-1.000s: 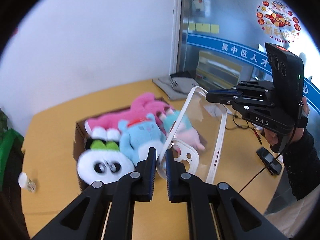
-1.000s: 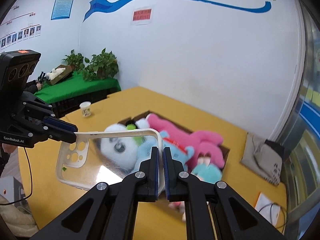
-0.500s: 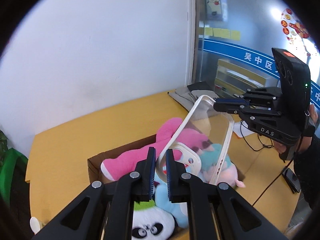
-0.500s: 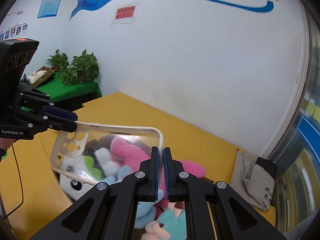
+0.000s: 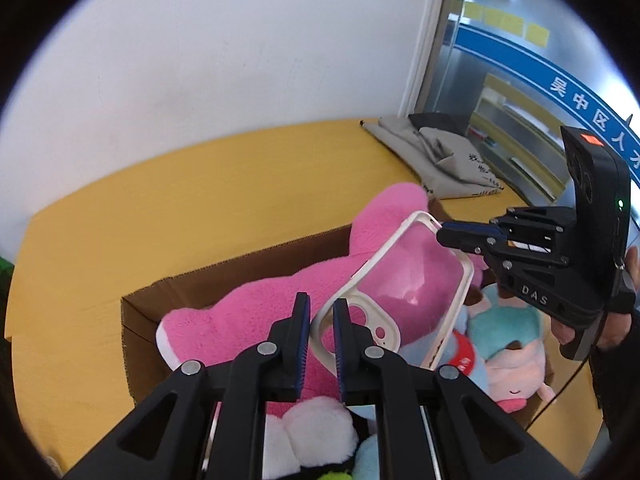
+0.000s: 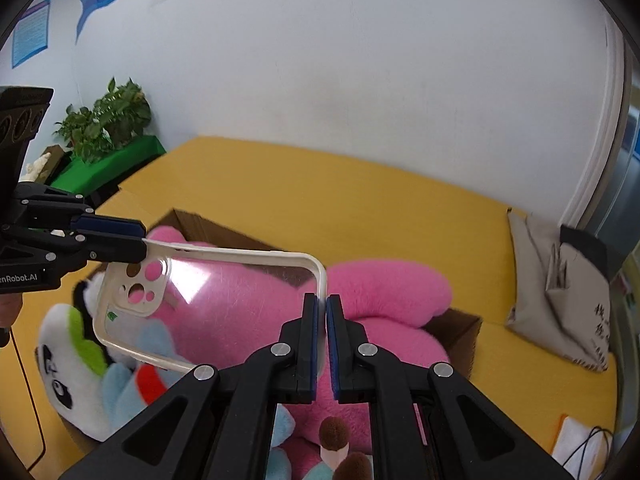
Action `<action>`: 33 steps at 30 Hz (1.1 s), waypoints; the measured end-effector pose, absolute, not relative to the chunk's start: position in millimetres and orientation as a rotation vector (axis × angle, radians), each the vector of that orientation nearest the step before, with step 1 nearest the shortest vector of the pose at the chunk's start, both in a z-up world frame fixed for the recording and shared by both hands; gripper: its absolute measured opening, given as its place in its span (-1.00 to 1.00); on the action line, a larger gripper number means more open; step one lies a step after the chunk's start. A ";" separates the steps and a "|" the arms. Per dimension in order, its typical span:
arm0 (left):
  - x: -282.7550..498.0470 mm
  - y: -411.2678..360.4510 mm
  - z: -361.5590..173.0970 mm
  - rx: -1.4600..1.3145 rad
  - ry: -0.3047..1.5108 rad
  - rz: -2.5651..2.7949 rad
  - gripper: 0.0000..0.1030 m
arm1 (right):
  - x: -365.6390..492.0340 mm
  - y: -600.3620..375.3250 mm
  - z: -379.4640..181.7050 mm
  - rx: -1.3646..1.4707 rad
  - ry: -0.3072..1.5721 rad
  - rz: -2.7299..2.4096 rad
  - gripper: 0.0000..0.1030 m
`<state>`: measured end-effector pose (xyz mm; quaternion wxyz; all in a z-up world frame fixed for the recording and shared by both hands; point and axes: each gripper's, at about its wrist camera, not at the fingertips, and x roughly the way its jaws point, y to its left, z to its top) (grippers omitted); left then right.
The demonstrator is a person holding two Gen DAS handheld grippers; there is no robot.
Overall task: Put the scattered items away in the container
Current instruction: 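Lower the phone case onto the toys in the box and open both grippers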
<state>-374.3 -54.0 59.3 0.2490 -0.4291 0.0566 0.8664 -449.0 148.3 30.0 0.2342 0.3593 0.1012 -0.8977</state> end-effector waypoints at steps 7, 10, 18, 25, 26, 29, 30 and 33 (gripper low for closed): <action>-374.2 -63.0 50.0 -1.184 0.093 2.418 -0.48 | -457.2 147.3 -0.6 1.133 0.303 -2.402 -0.85; -363.6 -71.5 65.6 -1.130 0.074 2.481 0.04 | -452.2 154.7 -2.4 1.159 0.287 -2.392 -0.65; -276.9 -99.0 120.1 -0.926 0.121 2.632 0.52 | -386.2 179.1 53.9 1.003 0.192 -2.482 0.80; -163.3 -118.0 120.2 -0.812 -0.104 2.665 0.60 | -257.5 185.2 89.0 0.817 0.212 -2.538 1.00; -149.3 -115.2 110.9 -0.836 -0.099 2.668 0.60 | -243.3 184.2 81.7 0.831 0.176 -2.539 1.00; -110.6 -100.6 78.6 -0.927 -0.022 2.710 0.60 | -206.7 182.2 51.7 0.908 0.107 -2.602 1.00; -101.0 -96.3 69.1 -0.939 -0.020 2.725 0.60 | -196.6 181.9 42.4 0.927 0.074 -2.612 1.00; -77.9 -81.4 46.9 -1.003 0.004 2.696 0.60 | -171.9 185.6 17.0 0.994 0.016 -2.679 1.00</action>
